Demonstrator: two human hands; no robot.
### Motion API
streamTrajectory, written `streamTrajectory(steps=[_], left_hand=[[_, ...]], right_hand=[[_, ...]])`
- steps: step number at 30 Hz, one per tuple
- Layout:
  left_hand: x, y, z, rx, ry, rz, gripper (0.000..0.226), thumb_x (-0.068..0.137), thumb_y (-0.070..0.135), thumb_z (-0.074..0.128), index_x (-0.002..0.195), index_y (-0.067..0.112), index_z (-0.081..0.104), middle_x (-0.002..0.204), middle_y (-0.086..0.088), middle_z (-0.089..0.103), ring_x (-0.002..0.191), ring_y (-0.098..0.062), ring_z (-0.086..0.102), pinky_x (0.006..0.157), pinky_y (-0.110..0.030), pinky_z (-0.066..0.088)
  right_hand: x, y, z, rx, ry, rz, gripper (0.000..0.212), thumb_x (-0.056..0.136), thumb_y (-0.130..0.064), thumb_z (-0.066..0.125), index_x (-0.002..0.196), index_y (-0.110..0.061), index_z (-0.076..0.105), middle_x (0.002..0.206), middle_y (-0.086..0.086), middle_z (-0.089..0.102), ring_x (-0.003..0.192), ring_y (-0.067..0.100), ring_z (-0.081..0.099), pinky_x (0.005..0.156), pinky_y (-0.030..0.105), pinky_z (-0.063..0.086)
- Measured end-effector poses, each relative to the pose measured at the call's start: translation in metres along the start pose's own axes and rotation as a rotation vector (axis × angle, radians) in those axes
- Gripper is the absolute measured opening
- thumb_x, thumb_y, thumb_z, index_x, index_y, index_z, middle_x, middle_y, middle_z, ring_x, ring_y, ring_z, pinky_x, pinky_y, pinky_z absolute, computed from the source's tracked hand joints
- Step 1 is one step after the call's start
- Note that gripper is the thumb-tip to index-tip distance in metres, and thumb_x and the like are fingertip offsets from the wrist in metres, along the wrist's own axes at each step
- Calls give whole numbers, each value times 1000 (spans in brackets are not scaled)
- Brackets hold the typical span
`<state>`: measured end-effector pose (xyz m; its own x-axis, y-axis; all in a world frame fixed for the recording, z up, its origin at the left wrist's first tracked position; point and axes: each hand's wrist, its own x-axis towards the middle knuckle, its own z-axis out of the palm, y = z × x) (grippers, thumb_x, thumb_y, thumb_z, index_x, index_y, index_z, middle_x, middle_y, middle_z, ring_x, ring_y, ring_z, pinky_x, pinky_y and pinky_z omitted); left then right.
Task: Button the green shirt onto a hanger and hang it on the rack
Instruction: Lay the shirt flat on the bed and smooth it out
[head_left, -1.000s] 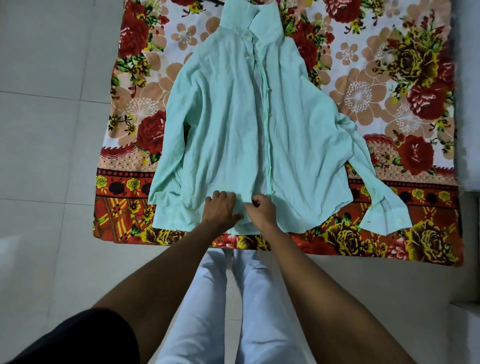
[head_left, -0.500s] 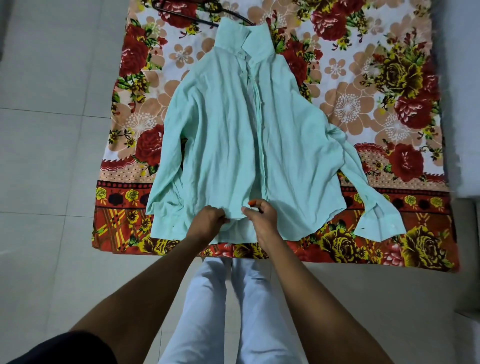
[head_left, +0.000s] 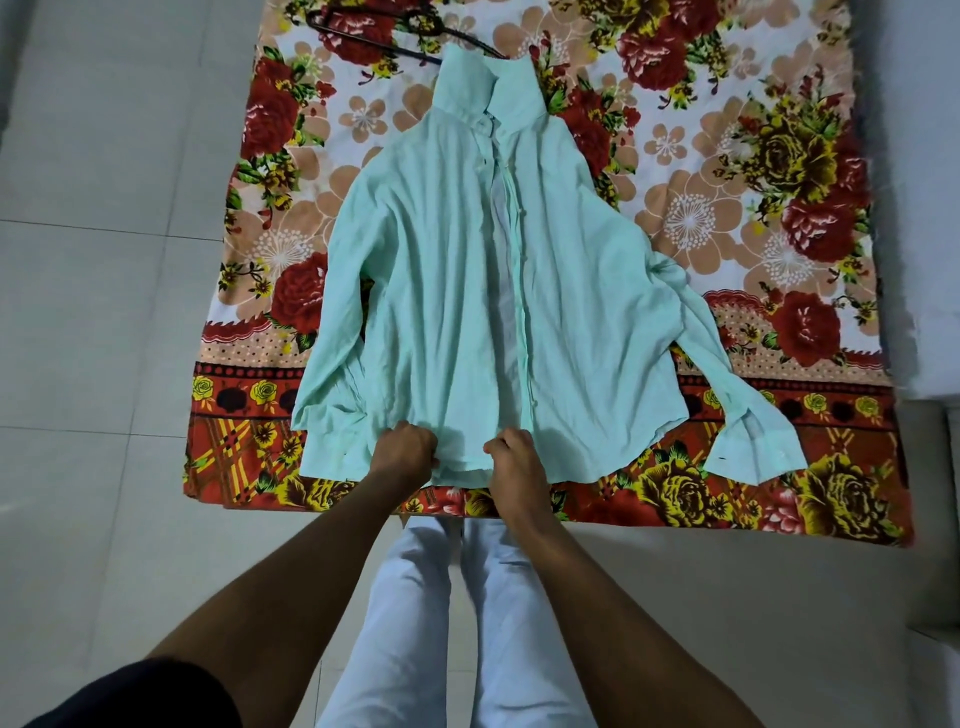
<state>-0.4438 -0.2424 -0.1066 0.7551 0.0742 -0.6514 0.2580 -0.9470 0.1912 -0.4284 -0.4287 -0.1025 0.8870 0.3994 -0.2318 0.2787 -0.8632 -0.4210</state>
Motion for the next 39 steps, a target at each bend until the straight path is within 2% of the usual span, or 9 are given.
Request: streamTrajectory(steps=[2, 6, 12, 17, 21, 25, 29, 32, 39], left_hand=[[2, -1, 1, 55, -26, -14, 24, 94, 28, 67, 114, 16, 74, 115, -12, 70, 115, -31, 61, 95, -37, 48], [2, -1, 4, 128, -107, -6, 26, 93, 25, 66, 117, 18, 70, 118, -8, 70, 117, -29, 61, 99, -40, 50], [5, 1, 1, 18, -29, 57, 48, 86, 59, 67, 103, 14, 65, 108, -8, 68, 106, -30, 65, 79, -37, 51], [11, 12, -10, -22, 176, 150, 45, 93, 44, 61, 123, 12, 54, 120, -11, 59, 114, -33, 55, 89, -43, 47], [19, 19, -16, -45, 104, 201, 54, 92, 43, 61, 138, 16, 50, 130, -12, 53, 122, -34, 49, 97, -47, 44], [23, 15, -9, 134, -69, 221, 35, 95, 28, 57, 128, 18, 61, 127, -11, 57, 122, -31, 49, 97, -43, 43], [24, 3, -3, 162, -82, 160, 36, 88, 19, 59, 123, 17, 64, 126, -10, 61, 124, -29, 50, 99, -39, 40], [16, -9, 8, 191, -109, 105, 38, 85, 24, 61, 122, 19, 67, 128, -10, 61, 127, -31, 49, 105, -40, 38], [17, -7, 2, 190, -130, 59, 38, 89, 27, 57, 126, 22, 66, 130, -9, 60, 129, -30, 48, 107, -41, 38]], right_hand=[[-4, -4, 0, -70, -62, -12, 29, 75, 19, 63, 95, 2, 74, 100, 14, 66, 102, 35, 61, 72, 44, 60], [0, 2, -1, -108, -319, 99, 33, 83, 3, 64, 109, -11, 78, 113, 6, 69, 117, 30, 54, 96, 40, 52], [10, 5, -3, 308, -72, 423, 36, 88, 5, 58, 119, -12, 64, 124, 8, 57, 123, 28, 51, 97, 41, 52], [34, 8, 3, -85, -328, 186, 49, 92, -14, 65, 139, -19, 53, 140, 6, 49, 131, 29, 45, 102, 45, 50], [50, 14, 8, 12, -325, 335, 37, 91, -20, 70, 126, -18, 58, 124, 7, 63, 116, 32, 62, 92, 46, 56], [54, 16, 13, 41, -371, 364, 37, 91, -20, 73, 123, -14, 55, 116, 10, 68, 108, 34, 66, 84, 43, 54], [53, 27, 12, 376, -222, 458, 18, 89, -19, 75, 103, -8, 69, 93, 6, 71, 84, 22, 67, 71, 31, 50], [35, 30, 9, 604, -60, 552, 14, 88, -17, 78, 89, -12, 64, 81, -3, 62, 72, 13, 58, 63, 21, 46], [18, 32, 5, 550, -23, 587, 16, 89, -17, 71, 86, -15, 55, 75, 0, 58, 65, 19, 54, 60, 33, 44]])
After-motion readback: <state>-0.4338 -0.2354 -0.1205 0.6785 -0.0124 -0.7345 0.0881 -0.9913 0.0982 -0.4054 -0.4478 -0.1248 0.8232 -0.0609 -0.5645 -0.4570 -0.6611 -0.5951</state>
